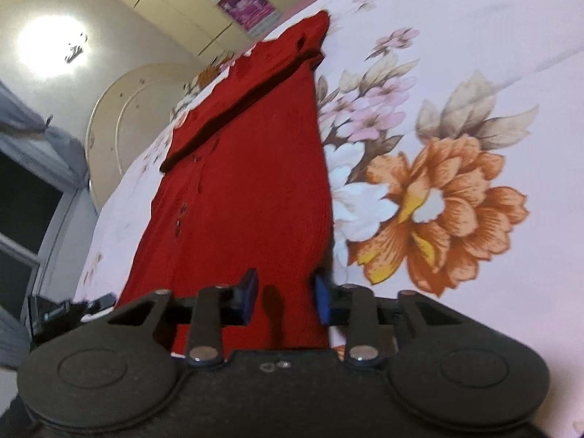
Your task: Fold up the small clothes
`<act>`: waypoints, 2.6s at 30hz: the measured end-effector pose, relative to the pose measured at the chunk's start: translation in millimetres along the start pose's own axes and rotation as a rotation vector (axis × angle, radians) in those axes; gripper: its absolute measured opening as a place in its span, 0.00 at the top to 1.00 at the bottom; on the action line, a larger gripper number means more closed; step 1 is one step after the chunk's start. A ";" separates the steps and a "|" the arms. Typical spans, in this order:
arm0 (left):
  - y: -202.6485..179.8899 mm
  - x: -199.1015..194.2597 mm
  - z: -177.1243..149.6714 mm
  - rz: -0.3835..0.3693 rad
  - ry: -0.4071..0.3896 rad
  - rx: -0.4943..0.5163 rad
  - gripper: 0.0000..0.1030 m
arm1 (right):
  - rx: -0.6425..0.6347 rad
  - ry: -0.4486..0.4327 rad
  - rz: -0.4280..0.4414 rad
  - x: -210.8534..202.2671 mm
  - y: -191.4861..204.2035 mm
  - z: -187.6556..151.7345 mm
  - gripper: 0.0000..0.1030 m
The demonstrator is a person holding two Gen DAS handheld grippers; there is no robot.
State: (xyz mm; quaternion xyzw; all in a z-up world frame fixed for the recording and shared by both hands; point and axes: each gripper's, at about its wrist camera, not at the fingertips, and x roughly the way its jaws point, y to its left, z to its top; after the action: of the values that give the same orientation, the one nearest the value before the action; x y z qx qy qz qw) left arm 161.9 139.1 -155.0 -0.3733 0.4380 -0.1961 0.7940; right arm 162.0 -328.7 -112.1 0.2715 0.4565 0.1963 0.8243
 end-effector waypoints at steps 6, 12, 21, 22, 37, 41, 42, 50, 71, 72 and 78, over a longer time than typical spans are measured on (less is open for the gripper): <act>-9.6 -20.0 -2.8 -0.012 -0.064 0.059 0.96 | -0.076 -0.025 -0.014 -11.2 11.7 -1.2 0.95; 5.2 -20.8 -6.4 0.104 -0.044 0.083 0.96 | -0.088 -0.084 -0.025 -31.5 6.6 -2.5 0.96; 10.0 -26.4 -9.6 0.069 -0.063 0.039 0.96 | -0.026 -0.057 0.011 -22.1 -5.8 -6.0 0.96; 10.4 -26.3 -9.5 0.068 -0.063 0.040 0.96 | -0.026 -0.050 0.009 -20.3 -5.4 -6.1 0.96; -13.0 -39.8 16.9 -0.120 -0.197 -0.038 0.96 | -0.047 -0.159 0.063 -42.1 13.7 13.2 0.96; -27.1 -36.8 55.5 -0.158 -0.252 -0.042 0.96 | -0.059 -0.219 0.099 -45.9 28.4 49.9 0.96; -29.2 -34.1 67.1 -0.161 -0.262 -0.044 0.96 | -0.053 -0.234 0.101 -44.8 30.8 60.5 0.96; -31.2 19.8 177.3 -0.117 -0.328 -0.101 0.96 | 0.039 -0.311 0.143 -2.3 32.9 178.2 0.96; 7.7 185.0 314.7 0.027 -0.326 -0.241 0.29 | 0.356 -0.237 0.193 187.1 -67.9 307.1 0.52; 4.9 185.4 315.4 0.011 -0.359 -0.231 0.23 | 0.350 -0.249 0.192 187.2 -68.3 308.0 0.51; -13.1 189.9 323.5 0.083 -0.320 -0.089 0.21 | 0.327 -0.278 0.204 180.5 -70.6 308.2 0.48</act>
State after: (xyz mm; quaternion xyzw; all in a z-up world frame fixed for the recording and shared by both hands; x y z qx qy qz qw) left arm 536.9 145.6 -140.0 -0.4164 0.3291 -0.0816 0.8436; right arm 523.5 -362.9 -138.6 0.4707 0.3345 0.1628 0.8000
